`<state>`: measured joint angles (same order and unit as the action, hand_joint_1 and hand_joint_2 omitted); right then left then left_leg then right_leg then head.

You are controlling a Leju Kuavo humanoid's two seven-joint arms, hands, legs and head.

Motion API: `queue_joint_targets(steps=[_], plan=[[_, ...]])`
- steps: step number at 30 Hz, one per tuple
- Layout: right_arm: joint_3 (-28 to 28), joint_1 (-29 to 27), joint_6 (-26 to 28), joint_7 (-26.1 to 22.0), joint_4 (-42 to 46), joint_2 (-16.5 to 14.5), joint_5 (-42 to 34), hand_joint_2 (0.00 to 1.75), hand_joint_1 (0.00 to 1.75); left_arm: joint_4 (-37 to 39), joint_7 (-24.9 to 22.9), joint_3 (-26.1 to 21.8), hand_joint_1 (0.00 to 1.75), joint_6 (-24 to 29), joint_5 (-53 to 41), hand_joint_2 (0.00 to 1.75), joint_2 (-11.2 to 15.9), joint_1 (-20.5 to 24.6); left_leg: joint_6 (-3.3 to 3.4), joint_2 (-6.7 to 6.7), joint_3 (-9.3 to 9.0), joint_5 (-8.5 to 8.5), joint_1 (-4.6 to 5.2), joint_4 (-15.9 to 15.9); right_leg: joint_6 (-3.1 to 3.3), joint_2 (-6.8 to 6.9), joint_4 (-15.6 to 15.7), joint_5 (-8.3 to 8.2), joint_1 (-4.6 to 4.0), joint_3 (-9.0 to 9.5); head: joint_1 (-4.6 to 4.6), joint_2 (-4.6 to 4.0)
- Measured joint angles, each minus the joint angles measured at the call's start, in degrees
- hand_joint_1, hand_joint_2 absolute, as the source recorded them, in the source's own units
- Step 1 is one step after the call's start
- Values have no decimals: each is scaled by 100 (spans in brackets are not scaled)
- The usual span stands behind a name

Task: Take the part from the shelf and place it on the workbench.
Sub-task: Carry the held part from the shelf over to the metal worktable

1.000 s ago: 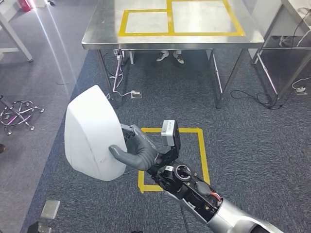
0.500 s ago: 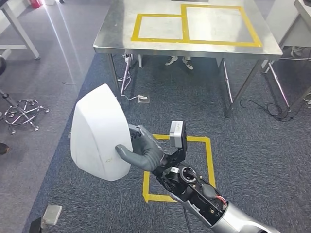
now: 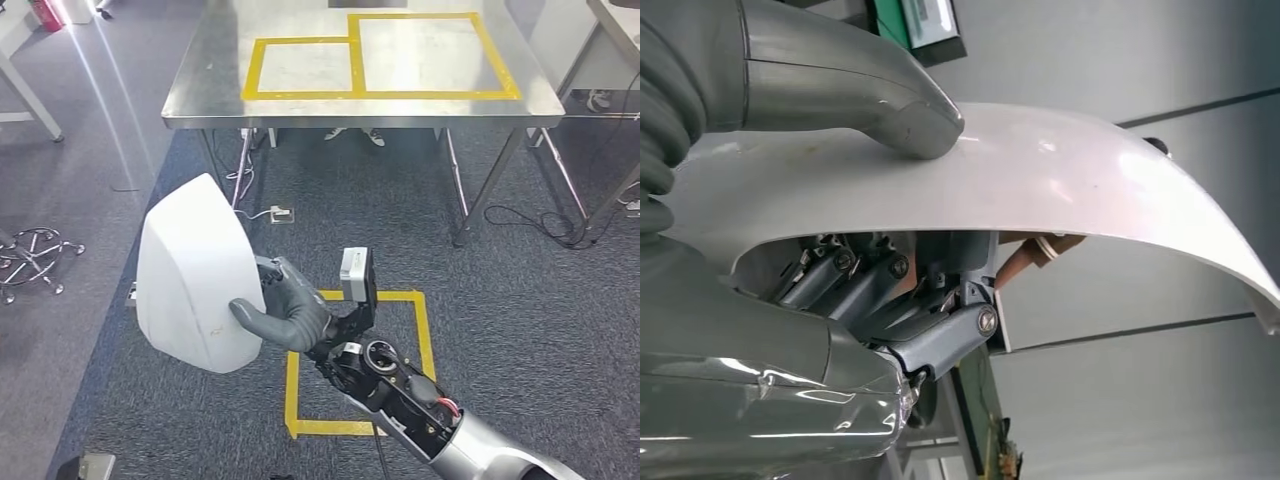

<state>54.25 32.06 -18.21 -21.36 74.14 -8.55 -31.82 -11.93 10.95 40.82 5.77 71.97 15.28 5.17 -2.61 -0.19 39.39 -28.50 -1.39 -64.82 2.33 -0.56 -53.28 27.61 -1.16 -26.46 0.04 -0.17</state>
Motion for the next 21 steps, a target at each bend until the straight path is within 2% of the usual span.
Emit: queue_joint_targets(steps=[1, 2, 3, 4, 5, 7, 8, 9, 11, 12, 13, 14, 15, 17, 18, 19, 21], plan=[[-1, -1, 0, -7, -1, 1, 1, 175, 169, 0, 0, 1, 0, 0, -2, 175, 8, -5, 5, 21, -93, 325, -5, 394, -23, 6, -10, 82, -3, 81, 25, 0], [-1, -1, 2, -16, -3, 2, 3, 175, 169, 0, 0, 1, 0, 0, -5, 175, 10, -3, 26, 46, -182, 536, 0, 699, -50, 8, -17, 158, -10, 143, 47, 0], [-4, -1, 7, -24, -4, 3, 7, 175, 169, 0, 0, 2, 0, 0, -11, 175, 11, 0, 60, 63, -236, 675, 15, 868, -80, 13, -16, 229, -15, 165, 54, 0], [-7, -3, 13, -31, -6, 4, 9, 175, 169, 0, 0, 2, 0, -1, -16, 175, 7, 0, 98, 74, -254, 697, 29, 916, -112, 15, -30, 271, -20, 199, 50, 0], [-13, -2, 19, -39, -5, 4, 8, 175, 169, -1, 1, 3, 0, -2, -22, 175, 2, 5, 144, 69, -285, 650, 38, 916, -141, 14, -45, 288, -19, 221, 42, 0], [-29, -3, 19, -50, -2, 5, 1, 175, 169, -1, 2, 5, 0, -5, -32, 175, -2, -4, 224, 60, -393, 622, 32, 951, -198, 23, -269, 274, -5, 176, 7, 0], [-39, -1, 17, -56, -1, 6, -3, 175, 169, -1, 2, 5, 0, -7, -36, 175, 0, -5, 259, 60, -468, 583, 30, 964, -225, 25, -525, 276, 5, 44, -14, 0], [-46, -5, 15, -57, 0, 9, -4, 175, 169, 0, 2, 5, 0, -7, -37, 175, 6, -8, 282, 59, -540, 534, 32, 978, -253, 27, -885, 328, 20, -168, -40, 0], [-52, -24, 13, -58, -2, 20, -7, 175, 169, 0, 2, 5, 0, -8, -38, 175, 15, -9, 301, 48, -679, 409, 41, 982, -303, 28, -1598, 628, 51, -674, -83, 0], [-53, -37, 11, -58, -4, 27, -8, 175, 169, 0, 2, 6, 0, -9, -39, 175, 17, -10, 298, 39, -761, 339, 44, 982, -318, 28, -1794, 814, 65, -888, -97, 0], [-54, -49, 8, -58, -7, 34, -12, 175, 169, 0, 2, 7, 0, -10, -39, 175, 17, -12, 295, 28, -854, 266, 46, 982, -323, 29, -1816, 934, 74, -1022, -116, 0], [-54, -56, 4, -58, -8, 39, -20, 175, 169, 0, 2, 7, 0, -11, -38, 175, 19, -12, 287, 19, -960, 189, 48, 983, -316, 29, -1665, 919, 79, -1077, -138, 0], [-54, -59, -2, -58, -9, 42, -29, 175, 169, 0, 2, 8, 0, -11, -38, 175, 21, -11, 277, 13, -1071, 108, 50, 985, -294, 30, -1376, 724, 80, -1072, -168, 0], [-54, -63, -18, -65, -15, 56, -49, 175, 169, 2, 2, 8, 0, -11, -36, 175, 21, -8, 248, 1, -1245, -45, 52, 993, -224, 34, -677, -57, 55, -1029, -209, 0], [-52, -65, -25, -67, -20, 64, -56, 175, 169, 2, 2, 8, 0, -12, -33, 175, 21, 3, 222, -4, -1294, -106, 50, 1002, -188, 31, -444, -375, 30, -989, -219, 0], [-52, -67, -31, -72, -24, 71, -61, 175, 169, 3, 2, 8, 0, -13, -28, 175, 19, 11, 188, -10, -1329, -143, 43, 1007, -154, 28, -313, -565, 2, -964, -218, 0], [-54, -53, -34, -82, -25, 68, -61, 175, 169, 2, 1, 8, 0, -13, -18, 175, 9, 24, 116, -13, -1351, -140, 26, 965, -90, 12, -239, -566, -24, -845, -228, 0]])
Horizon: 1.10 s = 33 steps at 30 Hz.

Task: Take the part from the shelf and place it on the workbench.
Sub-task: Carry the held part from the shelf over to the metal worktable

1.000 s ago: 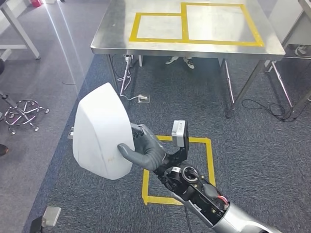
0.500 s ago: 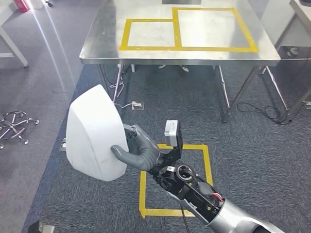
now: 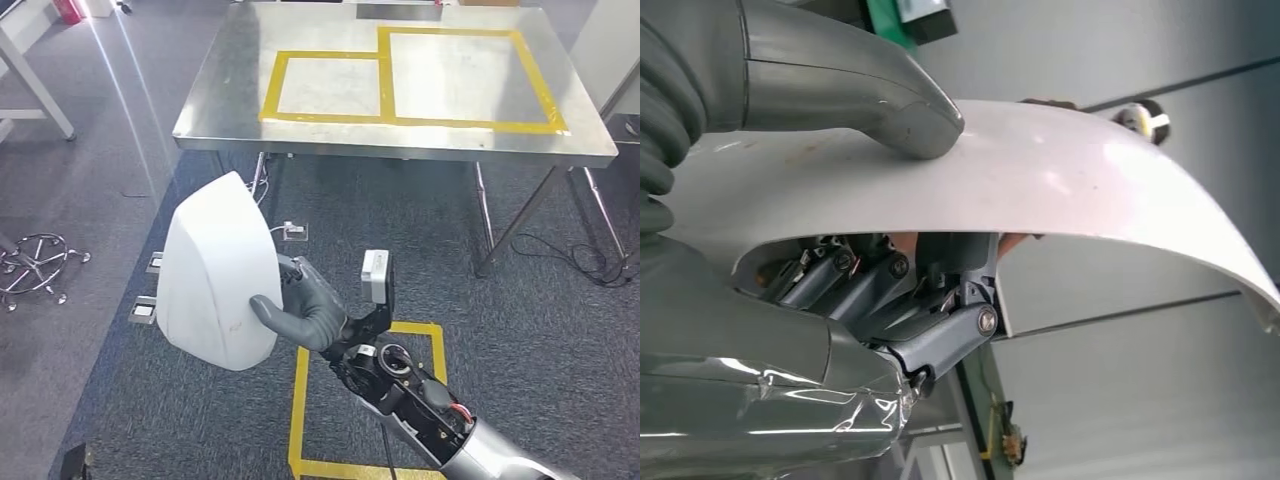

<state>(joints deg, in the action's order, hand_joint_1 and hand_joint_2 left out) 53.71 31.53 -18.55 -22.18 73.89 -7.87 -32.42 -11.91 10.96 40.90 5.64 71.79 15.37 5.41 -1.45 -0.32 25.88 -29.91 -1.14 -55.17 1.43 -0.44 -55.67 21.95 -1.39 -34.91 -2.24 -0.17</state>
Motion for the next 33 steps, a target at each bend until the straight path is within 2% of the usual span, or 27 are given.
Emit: queue_joint_targets(steps=[1, 2, 3, 4, 6, 7, 8, 9, 11, 12, 13, 16, 17, 19, 21, 22, 23, 24, 25, 26, 27, 28, 31, 32, 33], plan=[[-2, 10, 1, -7, 2, -5, 5, 175, 169, -1, -1, 1, 0, 0, 2, 175, -11, 0, -24, 1, 62, 58, -8, -150, 31, -4, 53, 14, 4, 67, 5, 0], [-3, 20, 1, -12, 4, -9, 11, 175, 169, -1, -1, 2, 0, 0, 3, 175, -25, 8, -40, 2, 211, 116, -12, -403, 61, -5, 105, 32, 14, 151, 21, 0], [-4, 25, 2, -13, 6, -13, 18, 175, 169, -1, -1, 3, 0, 1, 4, 175, -32, 18, -51, 2, 438, 131, -14, -751, 85, -6, 156, 60, 26, 238, 48, 0], [-3, 24, 4, -11, 5, -13, 25, 175, 169, -1, -1, 3, 0, 2, 5, 175, -34, 23, -66, 3, 713, 80, -12, -1127, 107, -3, 186, 103, 25, 308, 81, 0], [1, 18, 14, -8, 3, -13, 38, 175, 169, 0, -1, 4, 0, 9, 11, 175, -26, 11, -85, 3, 1215, -247, -10, -1617, 130, -16, 203, 224, 26, 454, 138, 0], [2, 15, 22, -9, 1, -13, 45, 175, 169, 0, -1, 4, 0, 20, 14, 175, -23, -2, -91, 3, 1372, -371, -9, -1646, 132, -28, 205, 295, 26, 541, 168, 0], [2, 14, 31, -11, -2, -13, 50, 175, 169, 0, -1, 4, 0, 31, 17, 175, -20, -12, -86, 3, 1440, -365, -8, -1502, 130, -38, 205, 370, 26, 637, 199, 0], [2, 15, 39, -13, -4, -13, 54, 175, 169, 0, -1, 4, 0, 42, 20, 175, -16, -18, -72, 4, 1427, -195, -5, -1208, 124, -44, 205, 448, 25, 737, 230, 0], [2, 16, 49, -13, -8, -13, 55, 175, 169, 0, -1, 4, 0, 52, 21, 175, -3, -25, -27, 10, 1292, 457, 19, -446, 96, -46, 195, 613, 16, 889, 284, 0], [3, 20, 50, -13, -9, -14, 56, 175, 169, 0, -1, 4, 0, 54, 22, 175, 5, -25, 0, 12, 1224, 712, 35, -177, 71, -49, 198, 697, 5, 931, 303, 0], [3, 21, 51, -12, -11, -16, 58, 175, 169, 0, -1, 4, 0, 55, 25, 175, 9, -25, 25, 9, 1173, 867, 48, -16, 45, -55, 200, 753, -7, 984, 312, 0], [4, 38, 50, -13, -9, -31, 63, 175, 169, 0, -4, 5, 0, 65, 36, 175, 8, -19, 116, -1, 1000, 864, 33, 72, -30, -59, 100, 804, -20, 1121, 287, 0], [4, 47, 50, -15, -8, -35, 62, 175, 169, 0, -4, 5, 0, 69, 38, 175, 9, -20, 151, 2, 924, 836, 24, 84, -61, -47, -85, 827, -10, 1060, 269, 0], [5, 49, 50, -14, -8, -39, 60, 175, 169, 0, -5, 4, 0, 73, 39, 175, 16, -21, 199, 4, 780, 751, 22, 99, -140, -22, -765, 1012, 30, 688, 228, 0], [6, 37, 51, -13, -13, -38, 58, 175, 169, 0, -5, 5, 0, 75, 40, 175, 19, -22, 208, 2, 651, 633, 19, 101, -204, -16, -1444, 1369, 81, 200, 185, 0], [8, 31, 52, -12, -16, -37, 58, 175, 169, 0, -5, 5, 0, 79, 39, 175, 18, -25, 203, -2, 575, 569, 16, 101, -224, -14, -1569, 1508, 106, 38, 165, 0], [9, 27, 52, -12, -20, -37, 57, 175, 169, 0, -5, 6, 0, 84, 39, 175, 17, -29, 193, -6, 484, 500, 12, 102, -239, -10, -1499, 1529, 129, -40, 143, 0], [10, 26, 52, -12, -22, -37, 57, 175, 169, 0, -5, 6, 0, 92, 39, 175, 17, -31, 180, -11, 386, 430, 8, 102, -244, -6, -1257, 1399, 150, -40, 118, 0], [10, 25, 52, -12, -24, -37, 56, 175, 169, 0, -5, 6, 0, 99, 39, 175, 17, -32, 163, -15, 291, 359, 4, 106, -240, -3, -888, 1106, 167, 14, 91, 0], [10, 23, 52, -12, -28, -36, 55, 175, 169, 0, -5, 6, 0, 103, 40, 175, 17, -29, 141, -17, 200, 289, 4, 103, -229, 2, -511, 744, 173, 71, 66, 0], [11, 21, 56, -8, -32, -35, 52, 175, 169, 0, -5, 5, 0, 105, 40, 175, 16, -24, 110, -26, 136, 225, 3, 109, -205, 8, -231, 500, 163, 121, 46, 0], [11, 20, 61, -6, -34, -36, 50, 175, 169, 0, -5, 5, 0, 105, 41, 175, 15, -17, 69, -30, 83, 171, -3, 126, -171, 12, -57, 337, 140, 159, 39, 0], [12, 40, 69, -5, -28, -54, 36, 175, 169, 0, -5, 6, 0, 103, 46, 175, -4, -4, -58, -22, -14, 142, -39, 20, -16, -5, 77, 335, 91, 342, 53, 0], [11, 51, 69, -9, -25, -61, 32, 175, 169, -1, -5, 6, 0, 103, 49, 175, -14, 1, -82, -15, 18, 128, -48, -126, 31, -10, 107, 331, 95, 426, 64, 0], [11, 61, 69, -10, -22, -69, 28, 175, 169, -1, -5, 6, 0, 102, 51, 175, -23, 13, -96, -9, 133, 66, -54, -349, 70, -8, 123, 332, 96, 507, 84, 0]])
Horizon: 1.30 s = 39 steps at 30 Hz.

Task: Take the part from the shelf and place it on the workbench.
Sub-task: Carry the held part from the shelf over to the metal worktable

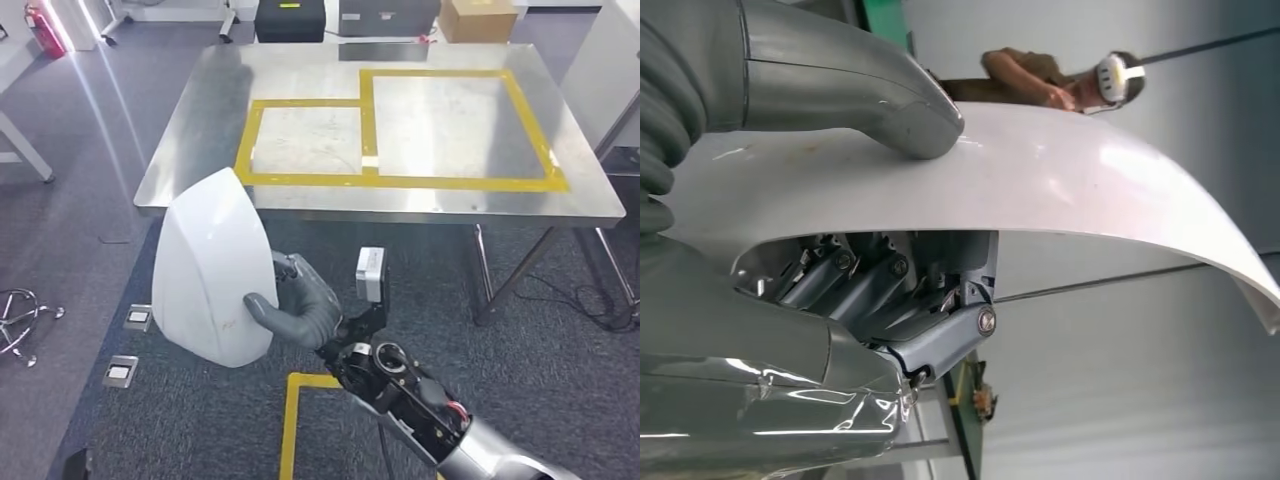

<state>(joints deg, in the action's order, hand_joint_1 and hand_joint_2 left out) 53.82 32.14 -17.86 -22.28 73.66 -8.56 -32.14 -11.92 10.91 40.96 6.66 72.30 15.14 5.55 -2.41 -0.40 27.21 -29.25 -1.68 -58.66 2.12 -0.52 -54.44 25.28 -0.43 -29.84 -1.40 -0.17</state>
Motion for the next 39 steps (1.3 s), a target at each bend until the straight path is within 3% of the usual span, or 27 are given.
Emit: queue_joint_targets(steps=[3, 4, 5, 6, 8, 10, 13, 15, 17, 19, 20, 21, 22, 25, 26, 28, 30, 32, 34, 35, 36, 37, 39], plan=[[3, -4, 2, 5, 1, -3, -1, 175, 169, -1, 0, 0, 0, -2, 9, 175, -9, 19, -9, 5, 773, -363, 11, -1042, 48, -2, 16, 78, -12, 89, 109, 0], [6, -12, 4, 10, 0, -3, -3, 175, 169, 0, 0, 0, 0, -2, 13, 175, -7, 6, 0, 5, 1001, -451, 15, -1229, 52, -15, 16, 121, -20, 120, 136, 0], [8, -18, 7, 14, -1, -3, -7, 175, 169, 1, 0, 0, 0, -4, 18, 175, -3, -11, 12, 5, 1137, -443, 18, -1221, 53, -30, 16, 171, -26, 168, 159, 0], [9, -20, 9, 17, -1, -3, -12, 175, 169, 1, 0, 0, 0, -7, 23, 175, 2, -26, 35, 6, 1175, -306, 24, -1016, 48, -41, 16, 229, -30, 235, 186, 0], [10, -19, 8, 19, -2, -2, -22, 175, 169, 1, 0, 0, 0, -14, 30, 175, 17, -46, 91, 15, 1059, 311, 54, -258, 26, -42, 16, 364, -35, 381, 239, 0], [16, -16, 6, 20, -6, -4, -27, 175, 169, 1, 1, 0, 0, -24, 31, 175, 29, -45, 134, 31, 935, 671, 98, 247, -23, -38, 38, 502, -49, 467, 272, 0], [23, -5, 3, 15, -2, -17, -30, 175, 169, 1, 3, 0, 0, -39, 32, 175, 37, -48, 218, 21, 781, 607, 103, 369, -112, -25, -11, 558, -63, 598, 264, 0], [24, 5, 1, 9, 3, -21, -33, 175, 169, 1, 4, 0, 0, -41, 31, 175, 42, -54, 289, 20, 592, 541, 80, 410, -167, -15, -373, 557, -53, 499, 234, 0], [26, 6, 1, 8, 3, -22, -34, 175, 169, 1, 4, 0, 0, -41, 31, 175, 48, -53, 325, 17, 426, 437, 80, 433, -226, -5, -1087, 696, -23, 63, 187, 0], [32, -6, -4, 3, -6, -20, -34, 175, 169, 1, 4, 0, 0, -41, 31, 175, 49, -58, 320, 5, 261, 297, 81, 446, -269, 0, -1617, 1064, 14, -457, 138, 0], [36, -13, -9, 1, -11, -18, -34, 175, 169, 1, 4, 0, 0, -41, 32, 175, 48, -62, 311, -4, 157, 213, 79, 450, -281, 1, -1655, 1228, 30, -632, 115, 0], [38, -15, -16, -1, -15, -17, -32, 175, 169, 1, 4, 0, 0, -41, 32, 175, 48, -66, 299, -11, 41, 124, 77, 451, -285, 2, -1528, 1271, 43, -729, 85, 0], [41, -15, -25, -1, -17, -16, -28, 175, 169, 1, 4, 0, 0, -41, 32, 175, 48, -67, 287, -16, -84, 27, 77, 452, -279, 3, -1267, 1119, 53, -771, 55, 0], [48, -20, -56, 1, -45, -1, -15, 175, 169, 2, 5, 0, 0, -41, 42, 175, 47, -54, 219, -33, -367, -239, 67, 474, -211, 4, -420, -74, 18, -763, 19, 0], [49, -18, -63, 2, -55, 2, -13, 175, 169, 2, 5, 0, 0, -41, 45, 175, 46, -42, 180, -38, -423, -286, 47, 496, -177, -1, -304, -300, -18, -736, 29, 0], [47, 19, -70, -2, -51, -16, -11, 175, 169, 1, 7, 0, 0, -42, 47, 175, 39, -15, 93, -36, -452, -273, 5, 455, -90, -17, -230, -263, -75, -616, 35, 0], [46, 77, -77, -14, -44, -43, -18, 175, 169, 0, 15, 1, 0, -43, 46, 175, 10, -2, 45, -23, -225, -125, -23, 20, -10, -21, -110, -228, -70, -452, 41, 0], [48, 98, -80, -19, -55, -51, -23, 175, 169, -1, 29, 2, 0, -42, 44, 175, -10, 18, 35, -12, 319, -141, -24, -753, 41, -18, 27, -188, -49, -253, 100, 0], [49, 86, -79, -21, -70, -51, -25, 175, 169, 1, 38, 2, 0, -41, 45, 175, -3, 7, 27, -7, 870, -505, -21, -1266, 59, -26, 117, -93, -43, -64, 153, 0], [50, 80, -79, -22, -75, -51, -25, 175, 169, 1, 40, 2, 0, -41, 45, 175, 5, -9, 24, -7, 1049, -666, -21, -1282, 56, -39, 136, -25, -39, 38, 172, 0], [50, 78, -78, -24, -79, -51, -25, 175, 169, 1, 40, 2, 0, -41, 45, 175, 12, -21, 20, -6, 1151, -692, -21, -1136, 50, -52, 143, 55, -32, 150, 196, 0], [50, 79, -78, -26, -84, -51, -25, 175, 169, 1, 41, 2, 0, -41, 44, 175, 21, -29, 25, -5, 1183, -525, -20, -850, 37, -60, 144, 141, -25, 263, 223, 0], [51, 80, -77, -32, -99, -47, -27, 175, 169, 1, 42, 2, 0, -41, 43, 175, 38, -41, 37, 9, 1167, 261, -9, -85, -2, -64, 120, 316, -29, 408, 280, 0]])
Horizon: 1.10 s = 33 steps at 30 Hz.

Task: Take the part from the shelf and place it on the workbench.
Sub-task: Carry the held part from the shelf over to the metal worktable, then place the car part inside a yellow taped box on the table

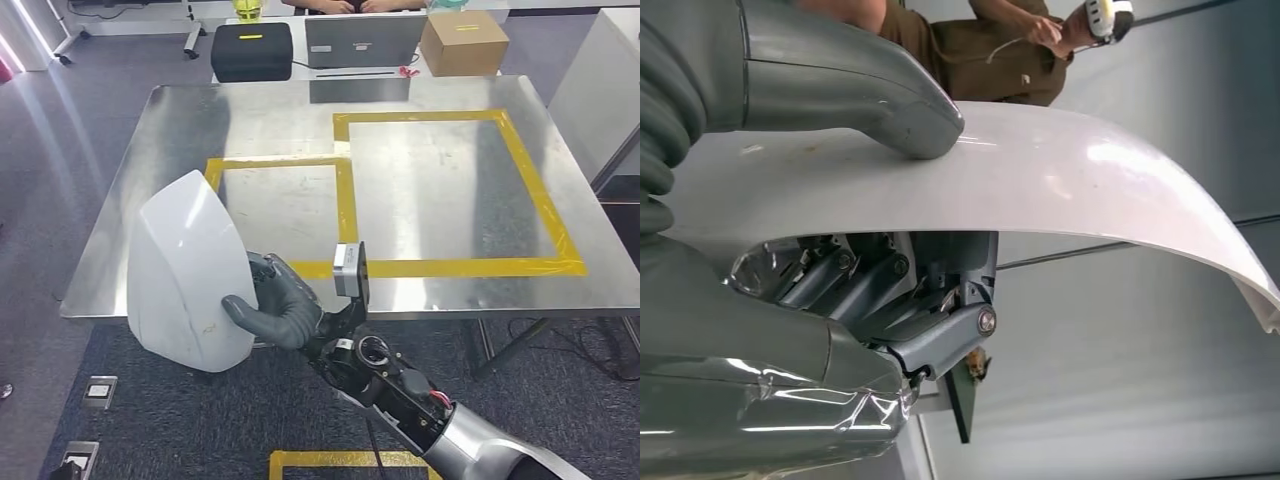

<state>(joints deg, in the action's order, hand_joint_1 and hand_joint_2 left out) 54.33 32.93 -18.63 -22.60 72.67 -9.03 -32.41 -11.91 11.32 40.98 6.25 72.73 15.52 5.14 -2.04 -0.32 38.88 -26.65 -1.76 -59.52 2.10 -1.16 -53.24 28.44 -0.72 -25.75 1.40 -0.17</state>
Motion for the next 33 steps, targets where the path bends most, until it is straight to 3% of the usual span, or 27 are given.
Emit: queue_joint_targets(steps=[1, 2, 3, 5, 7, 9, 10, 11, 12, 13, 15, 17, 21, 27, 33], plan=[[1, 0, 4, -5, -8, 3, -2, 175, 169, 0, 0, -1, 0, 0, -3, 175, 5, -2, 11, 6, -5, 364, 12, 267, -28, -11, -22, 81, -13, 19, 20, 0], [2, -2, 9, -10, -16, 7, -5, 175, 169, 0, 0, -1, 0, -1, -7, 175, 6, -5, 20, 9, 2, 616, 24, 415, -55, -23, -39, 154, -25, 21, 27, 0], [2, 0, 13, -19, -21, 9, -9, 175, 169, 0, 1, -1, 0, -1, -9, 175, 4, -3, 26, 8, 17, 700, 37, 452, -79, -39, -51, 215, -37, 51, 19, 0], [-1, 10, 14, -43, -22, 8, -17, 175, 169, 0, 2, 1, 0, -2, -11, 175, -1, 8, 60, 4, -23, 711, 22, 435, -135, -37, -59, 326, -29, 74, -20, 0], [-2, 23, 9, -65, -19, 7, -27, 175, 169, 0, 4, -1, 0, -1, -11, 175, 2, 22, 125, 7, -85, 657, 8, 452, -198, 7, -414, 569, -11, -37, -71, 0], [-2, 19, 3, -72, -21, 9, -37, 175, 169, 0, 6, -2, 0, 0, -10, 175, 9, 25, 172, 10, -147, 590, 17, 455, -248, 45, -1264, 960, 11, -465, -130, 0], [-2, 14, 2, -73, -26, 10, -39, 175, 169, 0, 6, -2, 0, 0, -10, 175, 10, 24, 177, 11, -176, 559, 20, 455, -265, 49, -1676, 1091, 24, -715, -156, 0], [-2, 10, 1, -72, -33, 11, -40, 175, 169, 0, 6, -1, 0, 0, -10, 175, 8, 24, 177, 11, -209, 529, 19, 455, -277, 52, -1908, 1100, 37, -891, -176, 0], [-2, 6, 0, -72, -41, 13, -41, 175, 169, 0, 6, -1, 0, 0, -10, 175, 5, 23, 171, 8, -251, 499, 17, 455, -284, 55, -1891, 971, 52, -952, -200, 0], [-1, 6, -1, -73, -46, 13, -42, 175, 169, 0, 6, 0, 0, 0, -9, 175, 2, 23, 162, 3, -304, 468, 14, 455, -288, 60, -1628, 723, 68, -895, -226, 0], [-2, 13, -4, -75, -51, 13, -48, 175, 169, 0, 6, 0, 0, 1, -7, 175, 0, 24, 124, -12, -397, 408, 19, 451, -284, 67, -775, 165, 91, -617, -280, 0], [-2, 19, -8, -76, -55, 13, -56, 175, 169, 0, 6, -1, 0, 2, -4, 175, 10, 29, 84, -27, -419, 370, 45, 436, -267, 60, -261, -83, 94, -441, -306, 0], [-1, 18, -12, -76, -59, 12, -61, 175, 169, 0, 7, 1, 0, 2, 4, 175, 20, 18, 174, -25, -417, 379, 63, 455, -255, 23, -178, -99, 89, -398, -223, 0], [-1, 20, -11, -77, -59, 12, -62, 175, 169, 0, 6, 1, 0, 4, 4, 175, 24, 24, 124, -24, -466, 397, 64, 534, -217, 19, -178, -80, 85, -392, -103, 0], [-2, 20, 10, -78, -59, 13, -62, 175, 169, 0, 6, 1, 0, 3, 3, 175, 22, 24, 32, -24, -476, 377, 62, 551, -183, 21, -178, -57, 78, -385, -72, 0]])
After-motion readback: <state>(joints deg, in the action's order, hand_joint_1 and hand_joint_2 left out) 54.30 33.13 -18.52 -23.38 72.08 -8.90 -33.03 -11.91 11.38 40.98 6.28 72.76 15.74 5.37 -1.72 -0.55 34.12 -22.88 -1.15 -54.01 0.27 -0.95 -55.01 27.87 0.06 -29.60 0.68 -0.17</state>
